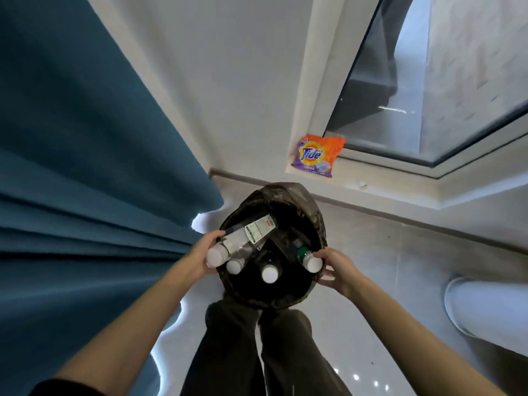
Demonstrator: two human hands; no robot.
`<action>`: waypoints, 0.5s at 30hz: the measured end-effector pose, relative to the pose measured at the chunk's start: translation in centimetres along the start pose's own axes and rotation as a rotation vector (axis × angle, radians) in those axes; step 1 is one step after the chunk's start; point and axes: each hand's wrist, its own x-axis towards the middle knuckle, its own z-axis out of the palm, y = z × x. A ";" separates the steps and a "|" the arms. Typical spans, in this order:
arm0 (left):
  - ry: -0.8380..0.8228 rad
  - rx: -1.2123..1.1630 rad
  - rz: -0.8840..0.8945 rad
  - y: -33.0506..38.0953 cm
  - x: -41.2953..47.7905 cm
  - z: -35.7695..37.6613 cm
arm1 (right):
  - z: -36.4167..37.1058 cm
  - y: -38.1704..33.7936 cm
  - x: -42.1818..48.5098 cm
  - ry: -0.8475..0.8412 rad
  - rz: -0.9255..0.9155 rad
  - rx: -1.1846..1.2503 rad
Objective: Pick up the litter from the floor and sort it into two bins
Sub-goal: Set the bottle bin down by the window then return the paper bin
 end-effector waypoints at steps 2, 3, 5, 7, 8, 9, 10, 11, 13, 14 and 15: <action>-0.017 -0.010 -0.009 2.0 2.9 0.6 | 0.7 -1.5 2.7 0.020 0.023 0.021; -0.007 0.002 0.001 2.5 4.2 0.7 | 1.0 -2.0 3.6 0.031 0.022 0.035; 0.012 0.010 0.006 4.0 7.6 1.1 | 1.8 -3.2 6.6 0.045 0.038 0.057; 0.024 0.014 0.002 5.2 11.5 1.7 | 2.6 -4.0 10.2 0.063 0.056 0.084; 0.026 0.015 -0.003 5.7 13.4 1.9 | 2.9 -4.3 12.0 0.073 0.072 0.097; 0.032 -0.006 0.003 6.1 15.4 1.9 | 3.2 -4.5 13.8 0.082 0.079 0.116; 0.045 -0.010 0.000 6.6 17.7 2.0 | 3.7 -4.6 16.0 0.086 0.093 0.118; 0.050 -0.015 0.007 6.8 20.3 1.9 | 4.1 -4.7 18.3 0.093 0.106 0.125; 0.044 0.005 0.006 7.4 24.4 1.8 | 5.0 -5.0 22.3 0.098 0.125 0.132; 0.044 0.017 0.008 7.7 26.0 1.9 | 5.3 -5.1 23.8 0.104 0.124 0.135; 0.050 0.017 0.011 7.9 27.6 1.9 | 5.6 -5.2 25.4 0.114 0.127 0.143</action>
